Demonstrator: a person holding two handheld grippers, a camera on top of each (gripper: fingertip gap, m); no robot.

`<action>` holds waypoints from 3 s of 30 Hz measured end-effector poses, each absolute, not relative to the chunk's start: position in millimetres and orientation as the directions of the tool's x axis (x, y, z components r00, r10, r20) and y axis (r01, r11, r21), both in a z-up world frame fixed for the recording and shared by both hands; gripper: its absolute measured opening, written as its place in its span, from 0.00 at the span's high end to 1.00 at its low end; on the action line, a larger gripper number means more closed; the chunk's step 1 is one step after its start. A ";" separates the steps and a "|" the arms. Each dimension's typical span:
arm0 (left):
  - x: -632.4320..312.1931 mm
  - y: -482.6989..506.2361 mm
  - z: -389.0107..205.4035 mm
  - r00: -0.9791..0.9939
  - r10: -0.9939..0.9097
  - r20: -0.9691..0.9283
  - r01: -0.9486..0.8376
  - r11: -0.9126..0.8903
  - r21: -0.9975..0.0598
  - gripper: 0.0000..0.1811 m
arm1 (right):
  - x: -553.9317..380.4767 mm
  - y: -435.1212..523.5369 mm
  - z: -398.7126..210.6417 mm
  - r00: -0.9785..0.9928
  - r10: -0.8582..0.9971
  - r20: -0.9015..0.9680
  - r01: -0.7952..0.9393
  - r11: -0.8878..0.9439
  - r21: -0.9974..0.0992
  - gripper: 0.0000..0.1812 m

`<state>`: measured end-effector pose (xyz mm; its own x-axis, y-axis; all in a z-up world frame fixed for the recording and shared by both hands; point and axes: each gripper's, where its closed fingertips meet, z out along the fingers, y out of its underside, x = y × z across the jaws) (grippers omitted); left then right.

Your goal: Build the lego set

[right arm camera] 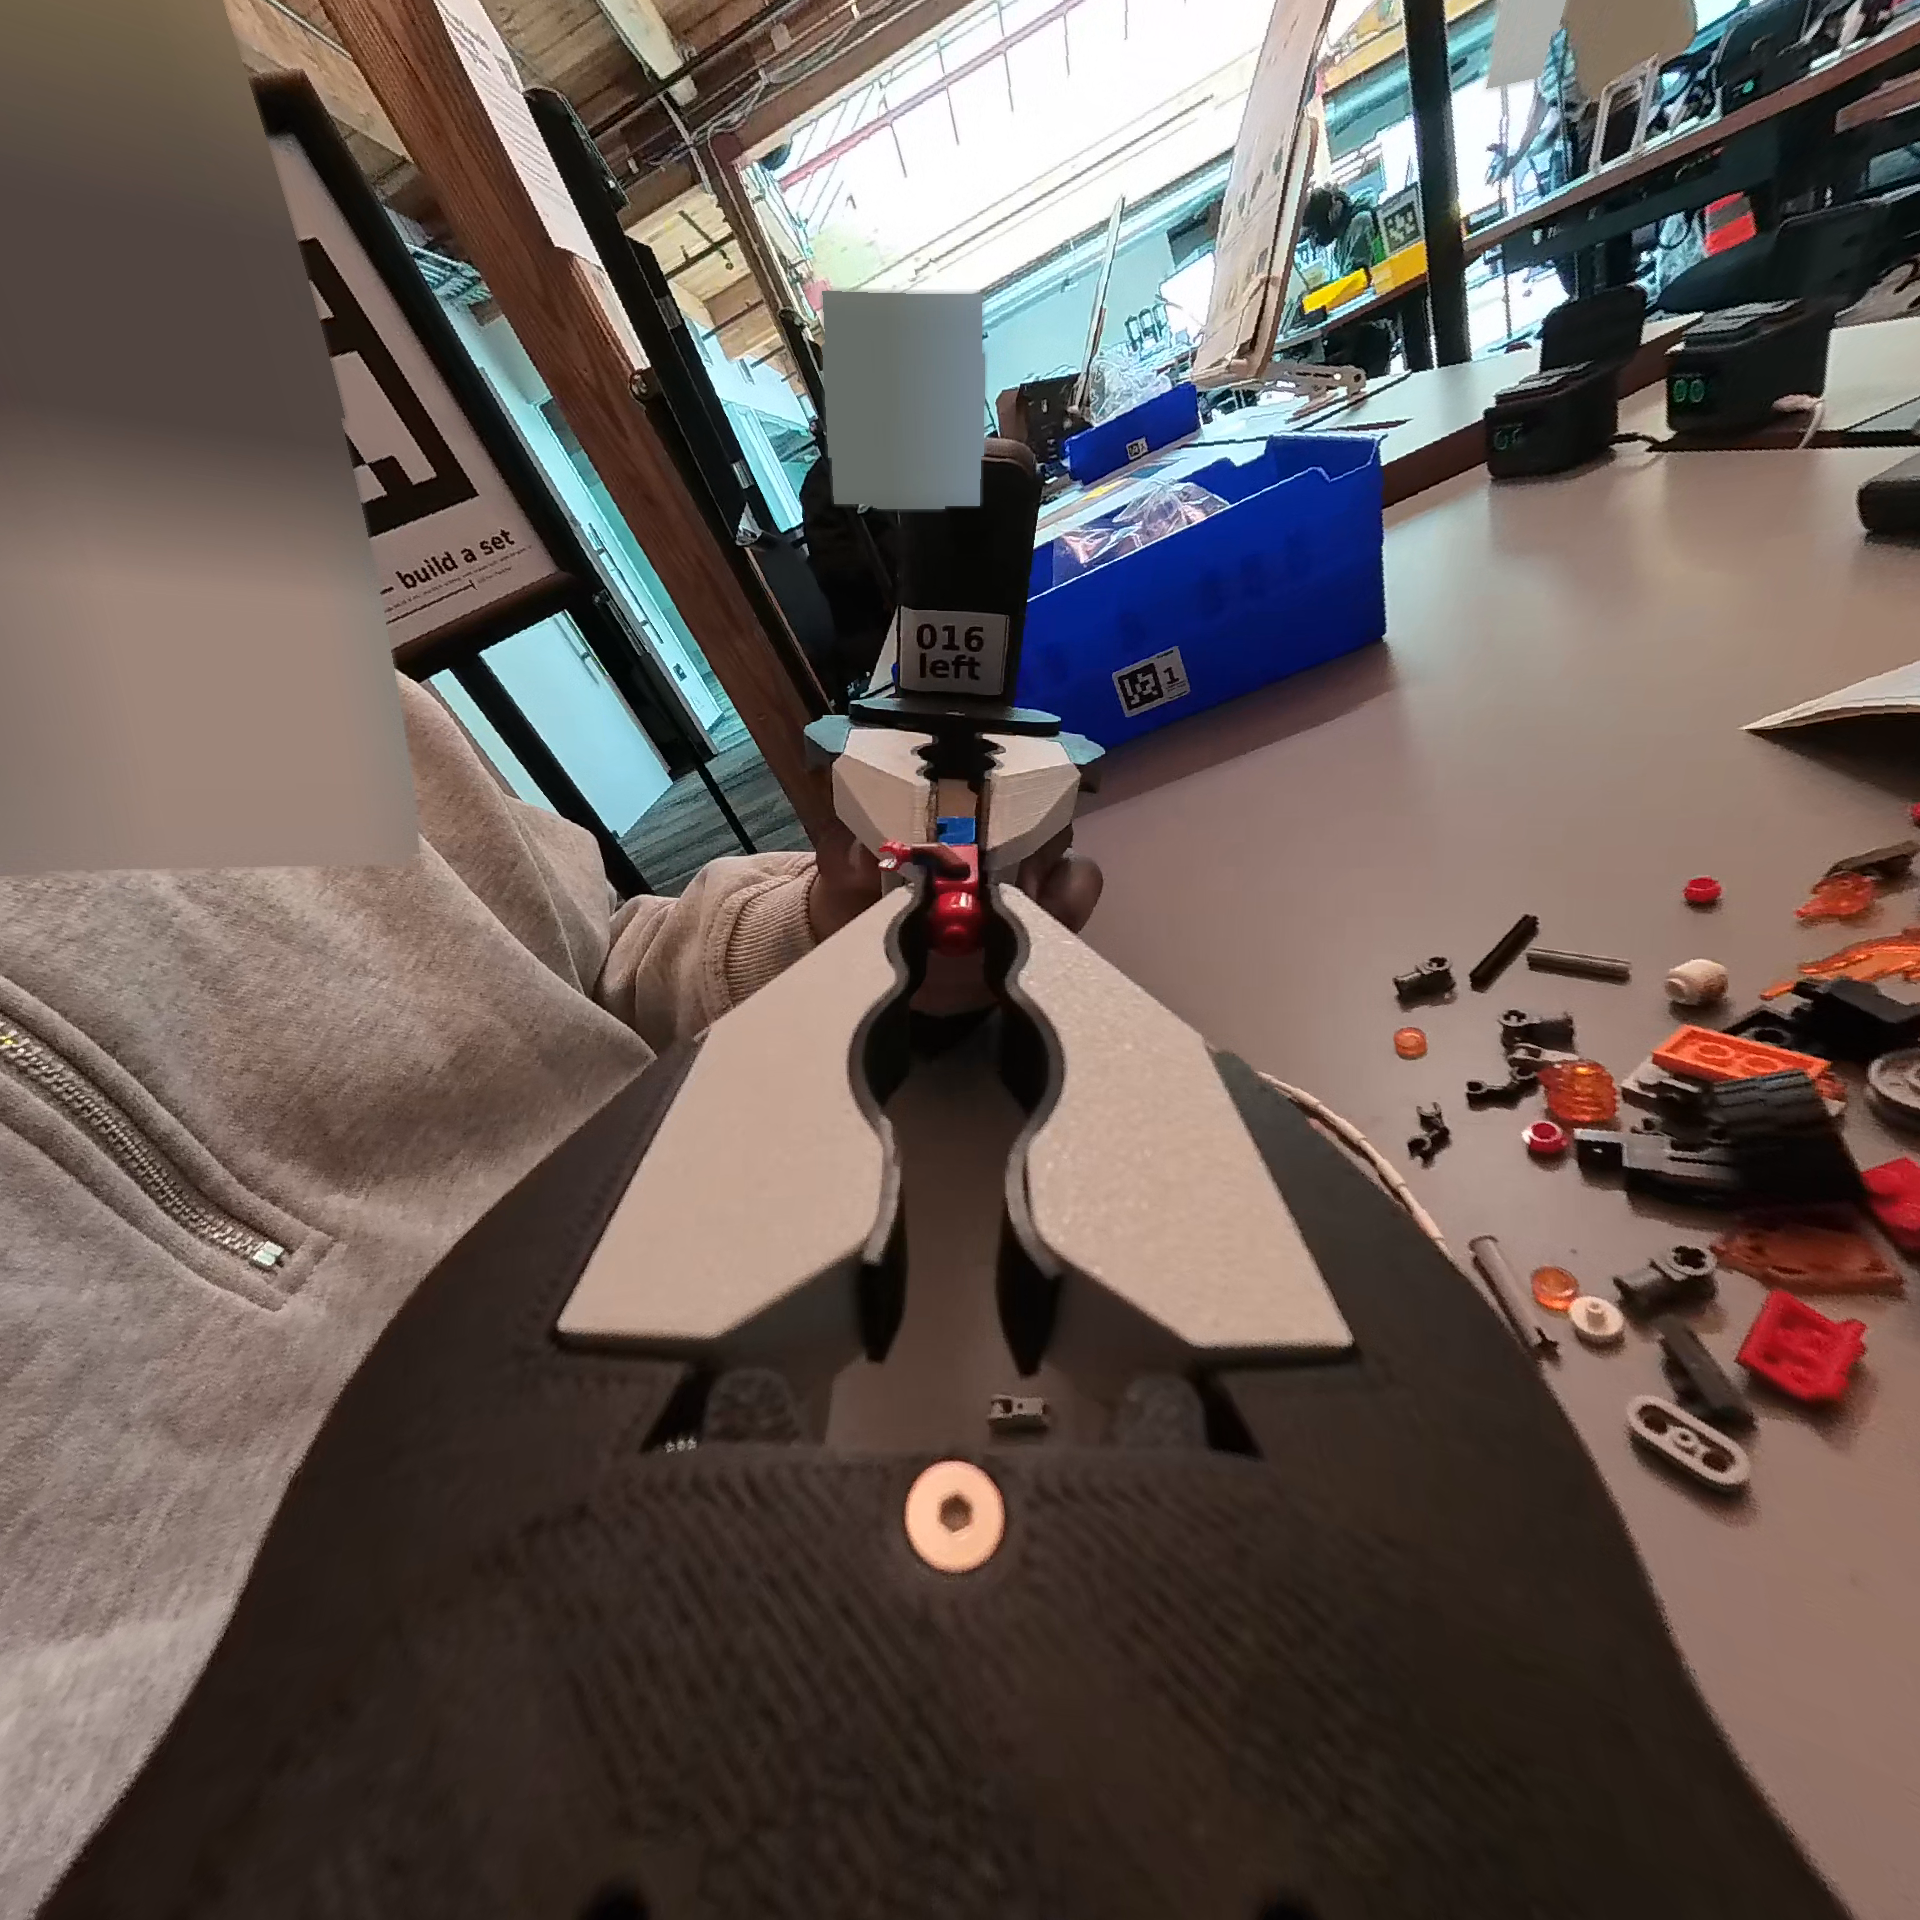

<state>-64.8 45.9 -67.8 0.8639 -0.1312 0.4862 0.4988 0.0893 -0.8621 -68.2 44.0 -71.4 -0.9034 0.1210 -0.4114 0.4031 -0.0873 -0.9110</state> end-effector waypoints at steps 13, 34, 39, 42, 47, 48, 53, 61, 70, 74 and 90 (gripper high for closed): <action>-66.1 47.1 -67.5 0.888 -0.096 0.450 0.459 0.118 -0.881 0.92 | -72.3 46.9 -71.2 -0.892 0.130 -0.433 0.421 -0.107 -0.901 0.96; -66.5 47.6 -65.9 0.879 -0.110 0.464 0.476 0.131 -0.870 0.91 | -74.8 51.7 -66.5 -0.844 0.050 -0.534 0.519 -0.176 -0.836 0.96; -66.6 48.3 -66.7 0.878 -0.109 0.466 0.477 0.127 -0.870 0.95 | -73.3 49.2 -68.5 -0.841 0.045 -0.539 0.526 -0.161 -0.835 0.96; -67.2 48.2 -67.1 0.874 -0.111 0.473 0.485 0.125 -0.866 0.97 | -72.5 48.8 -68.3 -0.840 0.036 -0.542 0.530 -0.161 -0.832 0.96; -66.8 48.2 -66.9 0.870 -0.119 0.479 0.492 0.124 -0.862 0.97 | -72.1 48.6 -67.9 -0.839 0.031 -0.544 0.533 -0.162 -0.831 0.96; -66.8 48.2 -66.8 0.868 -0.122 0.481 0.494 0.124 -0.861 0.97 | -72.1 48.6 -67.9 -0.839 0.030 -0.544 0.533 -0.162 -0.830 0.96; -66.8 48.1 -66.5 0.864 -0.129 0.487 0.501 0.126 -0.856 0.97 | -72.0 48.6 -67.7 -0.838 0.028 -0.544 0.534 -0.163 -0.830 0.96; -64.5 52.0 -70.9 0.859 -0.130 0.496 0.509 0.094 -0.856 0.89 | -72.6 44.0 -76.5 -0.855 0.085 -0.512 0.503 -0.110 -0.857 0.96; -71.6 50.0 -71.3 0.828 -0.127 0.546 0.559 0.109 -0.822 0.97 | -77.0 48.2 -73.1 -0.851 0.095 -0.516 0.501 -0.145 -0.853 0.96; -69.2 52.6 -74.9 0.827 -0.126 0.547 0.558 0.083 -0.825 0.97 | -78.7 50.1 -70.8 -0.854 0.102 -0.510 0.491 -0.163 -0.856 0.96; -80.0 43.3 -68.8 0.798 -0.136 0.588 0.603 0.152 -0.783 0.97 | -88.1 61.4 -58.6 -0.846 0.115 -0.520 0.477 -0.273 -0.836 0.91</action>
<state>-80.0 43.3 -68.8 0.7976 -0.1362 0.5877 0.6030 0.1517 -0.7832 -88.1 61.4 -58.6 -0.8464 0.1147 -0.5200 0.4766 -0.2726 -0.8358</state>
